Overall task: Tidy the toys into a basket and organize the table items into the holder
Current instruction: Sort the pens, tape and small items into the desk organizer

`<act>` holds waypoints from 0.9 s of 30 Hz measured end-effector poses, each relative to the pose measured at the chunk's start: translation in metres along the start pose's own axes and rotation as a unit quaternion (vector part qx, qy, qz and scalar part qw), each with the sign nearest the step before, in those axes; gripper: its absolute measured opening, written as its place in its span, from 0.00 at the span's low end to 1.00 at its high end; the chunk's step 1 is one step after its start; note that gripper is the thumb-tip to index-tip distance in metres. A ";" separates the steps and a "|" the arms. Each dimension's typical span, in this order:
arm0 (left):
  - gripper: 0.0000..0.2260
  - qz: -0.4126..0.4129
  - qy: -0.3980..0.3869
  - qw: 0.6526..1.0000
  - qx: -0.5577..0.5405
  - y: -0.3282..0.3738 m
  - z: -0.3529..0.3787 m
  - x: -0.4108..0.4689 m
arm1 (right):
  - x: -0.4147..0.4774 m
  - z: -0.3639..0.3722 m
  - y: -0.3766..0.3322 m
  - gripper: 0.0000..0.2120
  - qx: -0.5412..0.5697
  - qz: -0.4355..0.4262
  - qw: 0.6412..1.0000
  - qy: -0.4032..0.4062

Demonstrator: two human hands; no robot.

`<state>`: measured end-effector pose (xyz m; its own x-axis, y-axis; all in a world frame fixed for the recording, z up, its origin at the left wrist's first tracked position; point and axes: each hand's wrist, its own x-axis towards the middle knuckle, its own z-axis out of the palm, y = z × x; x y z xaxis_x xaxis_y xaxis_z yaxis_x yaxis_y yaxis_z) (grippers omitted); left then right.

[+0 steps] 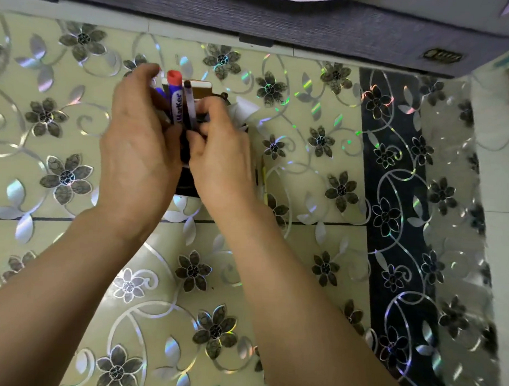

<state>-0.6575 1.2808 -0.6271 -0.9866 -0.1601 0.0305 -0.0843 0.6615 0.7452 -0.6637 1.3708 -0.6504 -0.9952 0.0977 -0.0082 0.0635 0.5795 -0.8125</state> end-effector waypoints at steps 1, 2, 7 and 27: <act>0.26 -0.012 0.009 1.000 -0.022 0.002 0.001 -0.001 | -0.002 0.000 -0.003 0.14 -0.005 -0.002 1.000 0.004; 0.25 -0.015 0.017 0.999 -0.037 0.003 0.002 -0.002 | -0.005 -0.001 -0.007 0.15 -0.015 -0.008 1.000 0.013; 0.17 0.022 0.020 0.998 -0.057 0.011 0.014 -0.023 | -0.035 -0.022 0.001 0.14 -0.023 -0.064 0.984 0.162; 0.17 0.040 -0.012 0.999 0.019 -0.003 0.030 -0.055 | -0.054 -0.055 0.097 0.09 -0.215 0.262 0.935 -0.109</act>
<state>-0.6073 1.3102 -0.6509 -0.9934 -0.0887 0.0724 -0.0103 0.6984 0.7156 -0.5993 1.4665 -0.6969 -0.8075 0.3198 -0.4957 0.5246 0.7736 -0.3554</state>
